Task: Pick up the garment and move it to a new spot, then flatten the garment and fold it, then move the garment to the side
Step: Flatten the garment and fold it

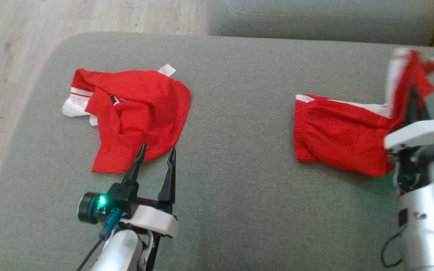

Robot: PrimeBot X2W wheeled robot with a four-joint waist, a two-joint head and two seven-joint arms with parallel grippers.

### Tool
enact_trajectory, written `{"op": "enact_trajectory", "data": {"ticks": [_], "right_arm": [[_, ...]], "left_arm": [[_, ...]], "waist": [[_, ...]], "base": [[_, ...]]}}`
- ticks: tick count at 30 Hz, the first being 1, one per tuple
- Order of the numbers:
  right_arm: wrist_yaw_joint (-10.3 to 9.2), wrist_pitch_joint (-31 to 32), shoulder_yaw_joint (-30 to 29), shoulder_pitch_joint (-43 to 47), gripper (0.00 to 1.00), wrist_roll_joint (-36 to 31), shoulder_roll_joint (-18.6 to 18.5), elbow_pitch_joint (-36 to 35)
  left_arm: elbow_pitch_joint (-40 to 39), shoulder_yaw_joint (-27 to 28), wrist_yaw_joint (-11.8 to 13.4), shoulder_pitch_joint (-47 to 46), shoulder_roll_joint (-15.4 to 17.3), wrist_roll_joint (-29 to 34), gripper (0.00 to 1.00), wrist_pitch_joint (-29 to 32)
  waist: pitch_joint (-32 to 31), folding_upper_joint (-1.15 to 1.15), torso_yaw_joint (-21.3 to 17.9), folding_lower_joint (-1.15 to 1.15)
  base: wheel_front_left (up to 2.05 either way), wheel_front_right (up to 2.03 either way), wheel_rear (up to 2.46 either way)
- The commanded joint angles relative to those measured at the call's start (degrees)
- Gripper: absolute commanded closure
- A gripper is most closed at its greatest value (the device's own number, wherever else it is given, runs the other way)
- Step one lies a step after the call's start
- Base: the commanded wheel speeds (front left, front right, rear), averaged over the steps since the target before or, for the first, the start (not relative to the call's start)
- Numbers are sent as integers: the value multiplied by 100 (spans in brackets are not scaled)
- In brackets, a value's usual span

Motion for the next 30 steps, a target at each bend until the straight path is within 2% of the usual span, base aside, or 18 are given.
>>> {"op": "enact_trajectory", "data": {"ticks": [1, 6, 11, 16, 22, 23, 24, 30], "right_arm": [[39, 20, 254, -114, 100, 69, 58, -258], [39, 81, 1100, -83, 100, 440, 130, -430], [39, 2, 1932, -95, 100, 654, 139, -185], [39, 10, 2746, -45, 100, 362, 117, 291], [39, -76, 3631, 65, 100, -62, -122, 836], [39, -151, 3722, 55, 54, -153, -168, 917], [39, -237, 3769, 43, 0, -234, -198, 1002], [39, -812, 3724, -23, 0, -553, -220, 1248]], "left_arm": [[-154, 223, -21, -135, 41, 4, 0, -55], [-138, 204, -26, -116, 36, -11, 0, -55], [-131, 192, -12, -127, 16, -41, 0, -55], [-123, 217, 3, -129, 28, -65, 0, -55], [-133, 264, 35, -111, 44, -96, 0, -55], [-140, 267, 36, -102, 45, -101, 0, -55], [-144, 265, 36, -95, 45, -102, 0, -55], [-188, 272, 36, -81, 53, -110, 0, -55]], "waist": [[-51, 0, 55, 0], [-72, 0, 218, 0], [-19, 0, 394, 0], [-6, 0, 475, 0], [-46, 0, 395, 0], [-54, 0, 360, 0], [-65, 0, 322, 0], [-159, 0, 51, 0]], "base": [[0, 0, 0], [0, 0, 0], [0, 0, 0], [0, 0, 0], [0, 0, 0], [0, 0, 0], [0, 0, 0], [0, 0, 0]]}}
